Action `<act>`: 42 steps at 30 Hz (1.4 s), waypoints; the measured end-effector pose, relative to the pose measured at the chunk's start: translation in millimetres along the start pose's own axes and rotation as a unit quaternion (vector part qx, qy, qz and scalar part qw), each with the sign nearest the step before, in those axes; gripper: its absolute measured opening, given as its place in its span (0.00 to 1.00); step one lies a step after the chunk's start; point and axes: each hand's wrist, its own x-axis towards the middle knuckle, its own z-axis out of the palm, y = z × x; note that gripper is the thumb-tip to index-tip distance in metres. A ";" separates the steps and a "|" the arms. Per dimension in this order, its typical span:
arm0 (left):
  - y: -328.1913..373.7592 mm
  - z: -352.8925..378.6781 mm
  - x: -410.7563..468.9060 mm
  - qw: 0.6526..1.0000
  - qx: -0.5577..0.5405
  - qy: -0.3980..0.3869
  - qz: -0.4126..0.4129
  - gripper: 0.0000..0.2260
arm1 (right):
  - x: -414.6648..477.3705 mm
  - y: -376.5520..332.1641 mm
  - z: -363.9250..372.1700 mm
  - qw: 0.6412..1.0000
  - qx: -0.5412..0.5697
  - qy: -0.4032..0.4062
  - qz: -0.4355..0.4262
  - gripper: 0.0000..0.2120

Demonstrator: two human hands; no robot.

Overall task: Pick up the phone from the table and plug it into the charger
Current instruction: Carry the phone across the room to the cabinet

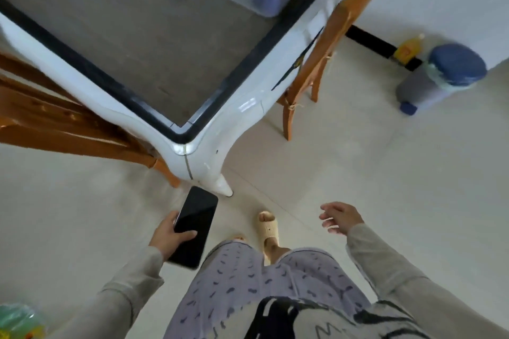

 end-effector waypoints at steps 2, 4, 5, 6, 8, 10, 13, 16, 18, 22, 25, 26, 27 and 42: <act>7.3 3.6 6.5 0.998 0.040 -0.031 0.024 0.17 | -14.5 30.3 -4.1 0.998 0.058 0.031 0.018 0.06; 15.8 12.2 11.7 0.992 0.100 -0.069 0.042 0.20 | -33.5 66.0 -3.0 0.989 0.123 0.065 0.049 0.05; 19.5 17.6 13.1 0.987 0.125 -0.085 0.051 0.21 | -43.9 84.0 0.1 0.982 0.158 0.077 0.064 0.06; 23.3 23.0 14.7 0.983 0.147 -0.096 0.063 0.21 | -54.1 103.1 5.3 0.974 0.195 0.089 0.078 0.08; 31.0 34.3 15.7 0.972 0.182 -0.115 0.089 0.18 | -71.2 138.3 19.0 0.952 0.266 0.108 0.108 0.12; 37.7 48.7 13.9 0.962 0.212 -0.137 0.107 0.14 | -89.6 171.7 34.7 0.929 0.323 0.124 0.129 0.13; 45.2 70.4 12.4 0.942 0.260 -0.170 0.126 0.13 | -113.9 218.1 61.9 0.892 0.390 0.158 0.163 0.13; 49.8 100.3 4.1 0.914 0.308 -0.219 0.150 0.15 | -138.9 259.2 89.4 0.853 0.450 0.183 0.190 0.13; 52.8 120.9 -6.0 0.901 0.313 -0.250 0.167 0.14 | -152.5 281.1 105.6 0.831 0.474 0.201 0.209 0.13; 59.0 161.8 -33.4 0.876 0.311 -0.300 0.212 0.13 | -175.5 315.8 126.2 0.795 0.503 0.233 0.245 0.11; 62.8 192.2 -56.4 0.853 0.320 -0.344 0.228 0.13 | -182.0 335.8 129.5 0.777 0.519 0.244 0.261 0.13; 62.9 203.3 -62.7 0.845 0.325 -0.355 0.232 0.13 | -182.1 340.3 127.0 0.770 0.525 0.247 0.265 0.14; 62.8 212.9 -67.9 0.840 0.328 -0.363 0.235 0.13 | -181.4 343.3 123.0 0.764 0.531 0.250 0.267 0.14; 54.6 385.4 -112.2 0.827 0.405 -0.319 0.226 0.12 | -177.3 409.5 -91.0 0.765 0.550 0.280 0.186 0.06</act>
